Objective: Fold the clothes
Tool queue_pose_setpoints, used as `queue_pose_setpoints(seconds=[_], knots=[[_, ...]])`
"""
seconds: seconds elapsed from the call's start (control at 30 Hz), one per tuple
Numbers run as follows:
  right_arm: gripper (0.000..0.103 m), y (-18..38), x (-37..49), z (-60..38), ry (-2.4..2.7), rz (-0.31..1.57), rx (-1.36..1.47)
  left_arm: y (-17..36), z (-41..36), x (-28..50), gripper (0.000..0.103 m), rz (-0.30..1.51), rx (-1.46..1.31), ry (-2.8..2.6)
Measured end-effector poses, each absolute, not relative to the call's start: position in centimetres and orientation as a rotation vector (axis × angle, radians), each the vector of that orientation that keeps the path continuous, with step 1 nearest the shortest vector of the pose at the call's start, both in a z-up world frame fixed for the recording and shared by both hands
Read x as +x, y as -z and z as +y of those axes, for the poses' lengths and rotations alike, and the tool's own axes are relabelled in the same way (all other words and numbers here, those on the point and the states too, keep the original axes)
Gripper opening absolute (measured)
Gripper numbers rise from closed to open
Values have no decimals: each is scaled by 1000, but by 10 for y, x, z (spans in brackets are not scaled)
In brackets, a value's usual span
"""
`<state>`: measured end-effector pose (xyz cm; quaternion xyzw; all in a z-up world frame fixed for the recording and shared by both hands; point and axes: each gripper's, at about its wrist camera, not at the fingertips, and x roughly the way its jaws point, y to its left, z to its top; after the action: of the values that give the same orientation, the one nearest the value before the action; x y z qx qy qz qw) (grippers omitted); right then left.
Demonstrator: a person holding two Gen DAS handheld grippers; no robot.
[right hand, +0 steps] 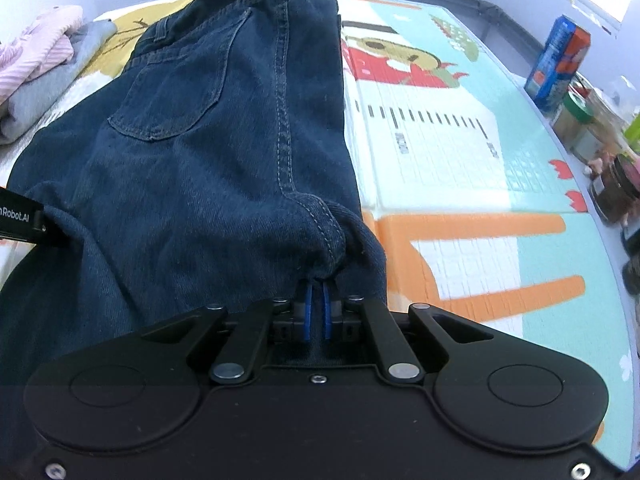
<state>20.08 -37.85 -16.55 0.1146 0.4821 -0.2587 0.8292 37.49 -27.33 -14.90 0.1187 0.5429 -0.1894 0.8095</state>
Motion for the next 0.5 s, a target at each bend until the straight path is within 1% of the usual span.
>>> queue_pose_setpoints(seconds=[0.2,0.3,0.37,0.4,0.43,0.47,0.5], knots=[[6,169,192,-383,552,997,256,146,-262,360,25,1160,197,410],[8,161,179,-385,526,974,298,136,-251,345,27,1133,190,432],[15,155,171,-386,508,958,327,125,-245,335,35,1116,192,444],[17,152,167,-387,498,950,341,119,-241,330,42,1109,193,450],[22,149,162,-387,489,941,355,113,-238,325,46,1100,192,456],[26,146,158,-388,480,933,369,106,-233,320,48,1087,191,465],[28,141,154,-385,470,929,366,99,-228,313,51,1075,194,472]])
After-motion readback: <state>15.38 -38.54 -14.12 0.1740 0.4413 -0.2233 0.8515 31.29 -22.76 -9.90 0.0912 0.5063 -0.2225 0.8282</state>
